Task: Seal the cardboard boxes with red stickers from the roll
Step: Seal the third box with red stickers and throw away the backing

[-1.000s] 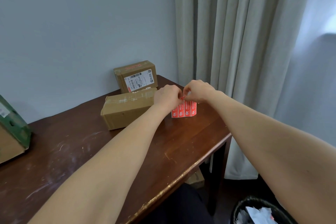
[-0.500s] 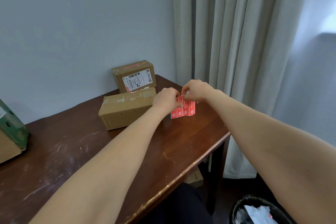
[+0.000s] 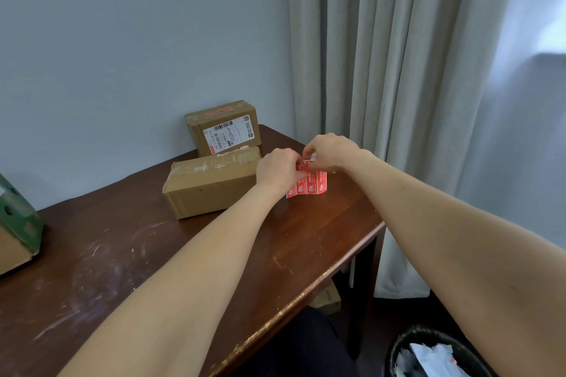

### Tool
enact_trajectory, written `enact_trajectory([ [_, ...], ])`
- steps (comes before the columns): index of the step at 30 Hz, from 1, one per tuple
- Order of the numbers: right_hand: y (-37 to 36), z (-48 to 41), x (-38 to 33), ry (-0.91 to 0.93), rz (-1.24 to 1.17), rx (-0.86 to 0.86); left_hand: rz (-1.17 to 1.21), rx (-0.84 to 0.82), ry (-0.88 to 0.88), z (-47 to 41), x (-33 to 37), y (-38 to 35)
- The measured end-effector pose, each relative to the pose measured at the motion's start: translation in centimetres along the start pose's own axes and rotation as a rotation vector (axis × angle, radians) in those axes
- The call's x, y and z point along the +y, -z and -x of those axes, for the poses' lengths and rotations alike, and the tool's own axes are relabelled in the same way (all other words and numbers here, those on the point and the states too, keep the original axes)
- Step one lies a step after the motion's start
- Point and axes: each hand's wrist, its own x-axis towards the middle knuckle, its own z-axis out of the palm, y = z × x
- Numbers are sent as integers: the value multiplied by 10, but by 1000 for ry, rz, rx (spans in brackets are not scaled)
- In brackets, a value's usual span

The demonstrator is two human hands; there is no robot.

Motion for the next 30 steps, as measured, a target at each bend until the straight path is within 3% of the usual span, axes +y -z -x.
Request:
enact_trajectory([
  [8, -2, 1, -2, 0, -5, 23, -5, 67, -51, 7, -2, -4],
  [19, -3, 1, 0, 9, 6, -15, 120, -92, 9, 0, -5, -1],
  [30, -6, 1, -5, 1, 95, 29, 166, -91, 9, 0, -5, 1],
])
